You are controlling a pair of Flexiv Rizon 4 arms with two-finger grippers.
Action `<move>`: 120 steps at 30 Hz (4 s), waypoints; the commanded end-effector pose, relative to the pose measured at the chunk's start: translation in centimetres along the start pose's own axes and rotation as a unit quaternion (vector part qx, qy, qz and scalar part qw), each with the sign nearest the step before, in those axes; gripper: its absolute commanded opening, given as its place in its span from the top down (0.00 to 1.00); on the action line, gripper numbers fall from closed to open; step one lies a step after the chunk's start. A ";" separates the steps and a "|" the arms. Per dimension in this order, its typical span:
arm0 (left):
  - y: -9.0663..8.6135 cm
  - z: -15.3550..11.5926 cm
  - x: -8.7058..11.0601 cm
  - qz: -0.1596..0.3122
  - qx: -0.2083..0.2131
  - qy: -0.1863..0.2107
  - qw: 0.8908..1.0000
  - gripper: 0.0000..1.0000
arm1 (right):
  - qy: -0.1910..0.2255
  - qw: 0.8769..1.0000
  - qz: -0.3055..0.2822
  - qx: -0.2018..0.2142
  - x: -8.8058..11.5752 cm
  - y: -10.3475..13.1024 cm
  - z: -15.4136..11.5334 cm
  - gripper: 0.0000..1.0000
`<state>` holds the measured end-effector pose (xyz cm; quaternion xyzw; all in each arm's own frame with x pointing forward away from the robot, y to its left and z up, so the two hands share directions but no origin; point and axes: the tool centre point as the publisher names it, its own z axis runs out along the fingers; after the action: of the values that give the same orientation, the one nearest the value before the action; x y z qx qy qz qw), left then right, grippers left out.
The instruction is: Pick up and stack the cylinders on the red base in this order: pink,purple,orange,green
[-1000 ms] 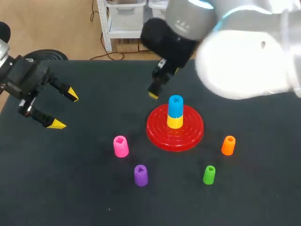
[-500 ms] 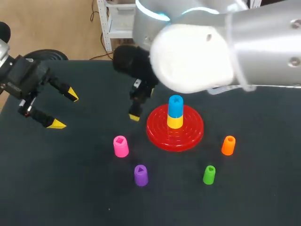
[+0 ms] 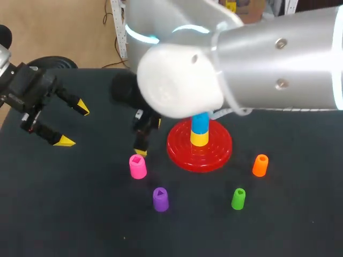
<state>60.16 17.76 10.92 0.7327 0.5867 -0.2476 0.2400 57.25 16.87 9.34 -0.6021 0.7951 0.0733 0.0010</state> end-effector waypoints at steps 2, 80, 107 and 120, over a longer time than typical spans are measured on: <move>0.0 0.0 0.1 0.001 -0.001 0.000 1.000 0.00 | 0.008 1.000 -0.014 0.008 -1.5 0.7 1.9 0.00; 0.0 0.0 0.1 0.001 -0.001 0.000 1.000 0.00 | 0.030 0.999 0.016 -0.013 -1.8 1.1 8.1 1.00; 0.0 0.0 0.1 0.001 -0.001 0.000 1.000 0.00 | -0.025 0.998 0.050 0.027 -1.0 -1.6 1.9 1.00; 0.0 0.0 0.1 0.001 -0.001 0.000 1.000 0.00 | -0.033 0.992 0.105 0.055 0.9 -6.9 -9.4 1.00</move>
<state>60.16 17.76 10.92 0.7327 0.5868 -0.2476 0.2400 63.86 14.21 15.14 -0.5129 0.8551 0.0421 0.0626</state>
